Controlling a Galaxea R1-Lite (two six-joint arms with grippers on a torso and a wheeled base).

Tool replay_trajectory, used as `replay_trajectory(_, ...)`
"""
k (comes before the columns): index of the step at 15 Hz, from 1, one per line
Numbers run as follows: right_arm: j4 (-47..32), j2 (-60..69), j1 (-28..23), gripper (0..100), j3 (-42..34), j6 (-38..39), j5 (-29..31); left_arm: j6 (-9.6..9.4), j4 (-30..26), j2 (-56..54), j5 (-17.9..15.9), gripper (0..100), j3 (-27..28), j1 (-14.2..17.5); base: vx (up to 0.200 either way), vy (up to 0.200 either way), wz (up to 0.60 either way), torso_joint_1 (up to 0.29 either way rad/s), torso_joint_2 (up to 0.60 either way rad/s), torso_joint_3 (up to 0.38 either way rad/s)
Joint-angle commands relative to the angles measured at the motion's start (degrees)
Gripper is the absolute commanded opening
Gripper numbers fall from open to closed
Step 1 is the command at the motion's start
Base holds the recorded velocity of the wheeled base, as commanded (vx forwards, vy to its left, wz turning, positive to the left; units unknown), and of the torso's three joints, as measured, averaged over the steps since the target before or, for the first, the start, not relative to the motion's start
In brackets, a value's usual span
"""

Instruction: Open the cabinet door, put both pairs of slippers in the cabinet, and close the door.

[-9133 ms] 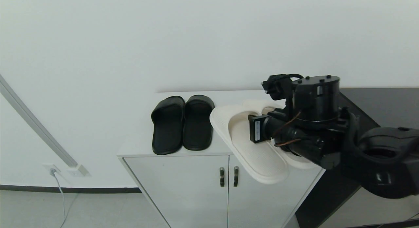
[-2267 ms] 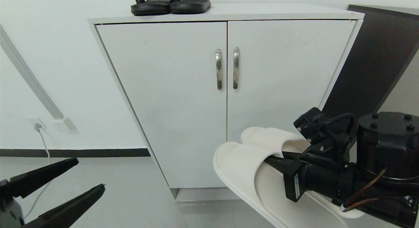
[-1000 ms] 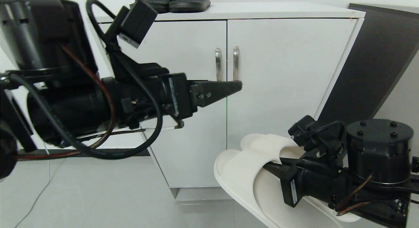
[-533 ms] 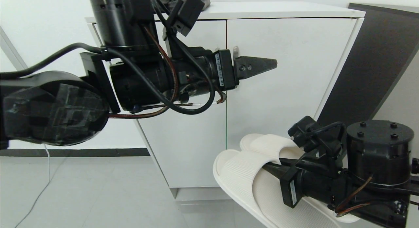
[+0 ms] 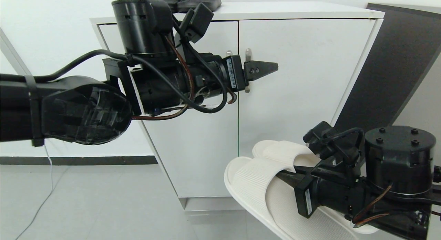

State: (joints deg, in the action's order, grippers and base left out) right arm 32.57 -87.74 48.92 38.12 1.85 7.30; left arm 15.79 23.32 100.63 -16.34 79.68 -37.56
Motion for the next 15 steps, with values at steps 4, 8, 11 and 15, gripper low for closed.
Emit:
replay_trajectory(4,0.0,0.0,0.0,0,0.0,0.0,0.0,-1.64,-0.4,4.3,4.6,100,5.6,0.1,0.0,0.0,0.0,0.0,0.0,0.0)
replay_trajectory(8,0.0,0.1,0.0,0,0.0,-0.1,0.0,-1.64,-1.3,6.9,5.0,100,9.2,0.1,0.0,0.0,0.0,0.0,0.0,0.0)
replay_trajectory(11,0.0,-0.2,0.0,0,0.0,-0.1,0.0,-1.64,-2.8,8.6,5.0,100,11.9,0.1,0.0,0.0,0.0,0.0,0.0,0.0)
replay_trajectory(15,-0.1,-0.2,0.0,0,-0.2,-0.1,0.0,-1.64,-2.9,9.5,4.9,0,12.3,0.1,0.0,0.0,0.0,0.0,0.0,0.0)
